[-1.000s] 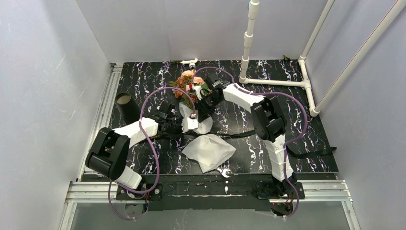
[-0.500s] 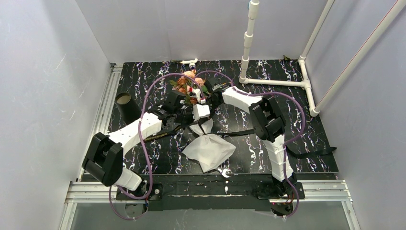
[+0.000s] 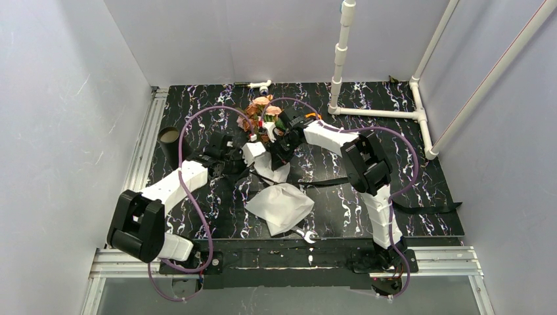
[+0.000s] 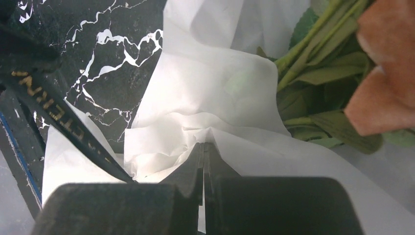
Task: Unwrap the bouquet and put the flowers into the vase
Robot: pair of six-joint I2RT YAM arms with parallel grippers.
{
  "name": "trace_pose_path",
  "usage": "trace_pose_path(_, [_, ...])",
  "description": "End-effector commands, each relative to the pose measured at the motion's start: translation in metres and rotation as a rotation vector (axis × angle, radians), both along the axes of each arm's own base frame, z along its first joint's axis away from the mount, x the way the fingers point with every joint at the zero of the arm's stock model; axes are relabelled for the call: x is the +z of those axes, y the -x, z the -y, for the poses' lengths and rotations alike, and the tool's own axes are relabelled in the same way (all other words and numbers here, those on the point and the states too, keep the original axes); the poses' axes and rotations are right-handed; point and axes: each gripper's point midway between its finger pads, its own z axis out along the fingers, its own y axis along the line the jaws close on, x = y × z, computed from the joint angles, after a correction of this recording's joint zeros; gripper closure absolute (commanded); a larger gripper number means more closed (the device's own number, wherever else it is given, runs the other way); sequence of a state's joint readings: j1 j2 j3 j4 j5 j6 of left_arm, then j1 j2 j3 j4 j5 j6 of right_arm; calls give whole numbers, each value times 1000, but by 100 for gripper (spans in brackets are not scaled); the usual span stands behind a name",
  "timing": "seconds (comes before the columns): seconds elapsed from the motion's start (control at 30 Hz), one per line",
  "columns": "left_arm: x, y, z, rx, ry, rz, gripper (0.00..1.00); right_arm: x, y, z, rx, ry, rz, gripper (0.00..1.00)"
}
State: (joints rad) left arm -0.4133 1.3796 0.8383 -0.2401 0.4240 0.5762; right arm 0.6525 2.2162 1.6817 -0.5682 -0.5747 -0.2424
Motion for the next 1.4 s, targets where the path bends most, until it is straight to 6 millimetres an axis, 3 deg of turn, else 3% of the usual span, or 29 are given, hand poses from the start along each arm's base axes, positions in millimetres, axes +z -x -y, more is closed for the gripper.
trace_pose_path(0.0, [2,-14,-21,25,-75,75,100,-84,14,61,1,318,-11,99])
trace_pose_path(0.07, [9,-2,-3,-120,-90,150,98,-84,16,62,-3,315,-17,99])
trace_pose_path(0.13, [22,2,16,-174,-37,227,81,-84,18,61,-9,308,-26,99])
trace_pose_path(0.27, [43,8,42,-213,49,244,69,-84,19,59,-20,304,-36,99])
trace_pose_path(0.4, [48,7,58,-227,85,302,69,-83,19,58,-24,300,-41,99])
trace_pose_path(0.67, [23,8,90,-269,80,198,82,-83,18,56,-29,297,-49,99])
trace_pose_path(1.03, [-19,8,89,-239,10,108,83,-85,19,57,-27,303,-53,99])
trace_pose_path(1.37, [-16,6,100,-240,48,113,81,-89,20,58,-26,310,-60,99])
